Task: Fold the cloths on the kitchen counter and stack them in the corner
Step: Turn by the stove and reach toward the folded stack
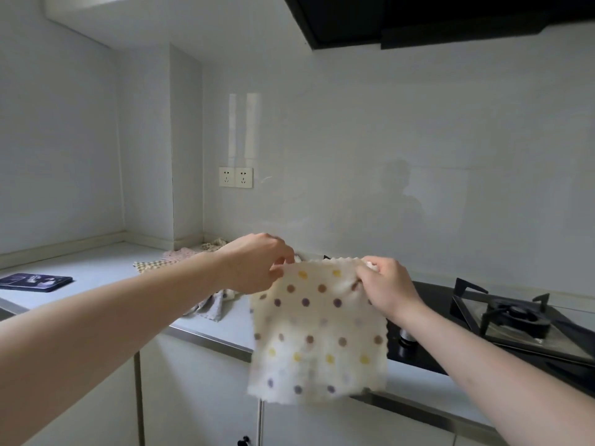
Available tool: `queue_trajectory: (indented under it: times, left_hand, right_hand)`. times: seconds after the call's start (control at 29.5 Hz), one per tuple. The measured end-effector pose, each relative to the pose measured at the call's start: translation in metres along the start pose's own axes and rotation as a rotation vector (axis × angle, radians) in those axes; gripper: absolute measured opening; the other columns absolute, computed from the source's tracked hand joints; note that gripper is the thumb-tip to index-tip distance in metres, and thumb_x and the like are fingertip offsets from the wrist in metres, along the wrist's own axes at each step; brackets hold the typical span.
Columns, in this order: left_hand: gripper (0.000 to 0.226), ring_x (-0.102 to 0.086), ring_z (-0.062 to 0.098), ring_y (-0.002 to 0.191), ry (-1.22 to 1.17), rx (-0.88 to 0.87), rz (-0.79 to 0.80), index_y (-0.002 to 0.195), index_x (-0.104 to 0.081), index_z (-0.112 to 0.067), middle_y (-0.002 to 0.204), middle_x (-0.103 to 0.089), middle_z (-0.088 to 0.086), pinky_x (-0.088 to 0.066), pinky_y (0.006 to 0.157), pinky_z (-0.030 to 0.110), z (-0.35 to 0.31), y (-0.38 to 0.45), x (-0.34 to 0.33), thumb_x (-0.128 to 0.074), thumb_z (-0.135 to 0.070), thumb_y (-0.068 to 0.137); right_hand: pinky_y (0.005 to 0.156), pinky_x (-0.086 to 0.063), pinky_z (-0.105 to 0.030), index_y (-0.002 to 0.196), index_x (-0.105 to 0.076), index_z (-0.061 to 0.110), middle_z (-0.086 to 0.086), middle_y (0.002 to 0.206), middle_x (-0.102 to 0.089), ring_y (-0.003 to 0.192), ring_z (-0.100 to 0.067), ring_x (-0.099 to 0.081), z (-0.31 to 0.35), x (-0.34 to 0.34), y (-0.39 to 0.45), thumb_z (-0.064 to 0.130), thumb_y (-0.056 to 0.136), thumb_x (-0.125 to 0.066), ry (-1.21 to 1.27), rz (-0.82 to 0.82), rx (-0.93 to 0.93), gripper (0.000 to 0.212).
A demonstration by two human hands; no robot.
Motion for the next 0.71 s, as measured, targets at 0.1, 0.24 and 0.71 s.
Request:
queue_trajectory:
  times: [0.1, 0.24, 0.71]
  left_hand:
    - [0.019, -0.063, 0.026, 0.100, 0.001, 0.083, 0.056, 0.109, -0.065, -0.025, 0.110, -0.066, -0.002, -0.054, 0.087, 0.039, 0.013, 0.001, -0.018, -0.049, -0.030, 0.101]
    - [0.017, -0.056, 0.025, 0.089, -0.027, 0.167, 0.057, 0.108, -0.059, -0.022, 0.103, -0.064, 0.002, -0.053, 0.078, 0.039, 0.020, 0.009, -0.037, -0.043, -0.027, 0.103]
    - [0.028, -0.066, 0.025, 0.094, -0.125, 0.370, -0.164, 0.113, -0.067, -0.027, 0.091, -0.069, -0.003, -0.043, 0.065, 0.030, 0.041, 0.056, -0.075, -0.050, -0.015, 0.094]
  right_hand:
    - [0.056, -0.026, -0.031, 0.064, -0.038, 0.004, 0.001, 0.054, -0.036, 0.054, -0.020, -0.035, -0.009, 0.006, 0.006, 0.019, 0.086, -0.055, -0.020, 0.008, -0.058, 0.032]
    - [0.053, -0.040, -0.027, 0.067, -0.054, 0.001, 0.001, 0.061, -0.069, 0.046, -0.017, -0.058, -0.031, 0.000, 0.012, 0.018, 0.086, -0.053, -0.082, 0.082, -0.142, 0.025]
    - [0.042, -0.034, -0.018, 0.058, -0.063, 0.021, 0.010, 0.046, -0.058, 0.043, -0.003, -0.055, -0.072, -0.004, 0.058, 0.014, 0.089, -0.057, -0.323, -0.051, -0.117, 0.032]
Point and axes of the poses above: each hand's wrist, its own y-axis towards the middle knuckle, its own x-axis out of the back of the hand, z = x × y, the point moved 8 cm from there along y, towards the middle knuckle
